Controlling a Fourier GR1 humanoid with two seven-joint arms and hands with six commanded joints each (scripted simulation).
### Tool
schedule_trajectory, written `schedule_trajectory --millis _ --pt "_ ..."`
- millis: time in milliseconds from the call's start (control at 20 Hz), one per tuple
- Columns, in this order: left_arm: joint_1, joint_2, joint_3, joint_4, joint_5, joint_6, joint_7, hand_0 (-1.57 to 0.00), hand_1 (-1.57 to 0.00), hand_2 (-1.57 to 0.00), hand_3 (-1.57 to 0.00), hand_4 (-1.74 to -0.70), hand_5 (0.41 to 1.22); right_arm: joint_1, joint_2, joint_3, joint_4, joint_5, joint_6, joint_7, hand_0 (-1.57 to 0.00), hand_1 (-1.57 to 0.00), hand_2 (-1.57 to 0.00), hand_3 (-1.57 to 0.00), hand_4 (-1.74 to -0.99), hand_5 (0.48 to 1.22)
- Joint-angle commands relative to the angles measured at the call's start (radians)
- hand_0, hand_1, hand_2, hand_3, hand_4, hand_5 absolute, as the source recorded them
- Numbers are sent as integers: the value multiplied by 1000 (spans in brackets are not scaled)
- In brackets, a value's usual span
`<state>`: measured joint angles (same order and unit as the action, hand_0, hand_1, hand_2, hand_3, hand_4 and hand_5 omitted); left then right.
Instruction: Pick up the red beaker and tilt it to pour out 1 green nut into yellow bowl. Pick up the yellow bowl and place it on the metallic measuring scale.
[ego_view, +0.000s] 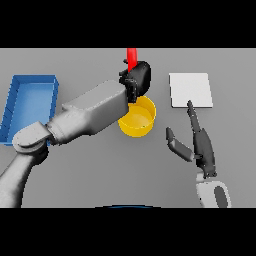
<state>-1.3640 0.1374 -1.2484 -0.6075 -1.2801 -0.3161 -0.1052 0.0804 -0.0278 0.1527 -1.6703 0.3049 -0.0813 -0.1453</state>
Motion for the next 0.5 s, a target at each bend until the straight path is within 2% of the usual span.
schedule_trajectory --millis 0,250,300,350,400,450 --pt "-29 3 9 13 8 39 -19 -1571 -1571 -1571 -1571 -1729 1221 0 -3 3 -1 5 1 -8 1 1 1 1 -1027 686" --pt "-149 58 95 96 97 74 -40 -1571 -1571 -1571 -1571 -1728 1221 10 -6 10 -1 25 -8 -25 1 1 1 1 -1023 682" --pt "-173 71 130 124 128 80 -30 -1571 -1571 -1571 -1263 -1731 1221 7 -8 7 -3 20 -5 -13 1 1 1 1 -1024 681" --pt "-194 80 147 150 145 83 -31 -1571 -1571 -1571 -1023 -1733 1221 -10 -5 4 6 18 -7 -3 1 1 1 1 -1028 680" --pt "-206 98 184 178 181 117 -39 -1571 -1571 -1571 -1132 -1731 1221 -9 -6 5 -2 18 -7 1 1 1 1 1 -1018 680" --pt "-225 111 219 213 218 112 -47 -1571 -1571 -1571 -1220 -1727 1221 -5 2 4 -7 4 -3 4 1 1 1 1 -1009 676"
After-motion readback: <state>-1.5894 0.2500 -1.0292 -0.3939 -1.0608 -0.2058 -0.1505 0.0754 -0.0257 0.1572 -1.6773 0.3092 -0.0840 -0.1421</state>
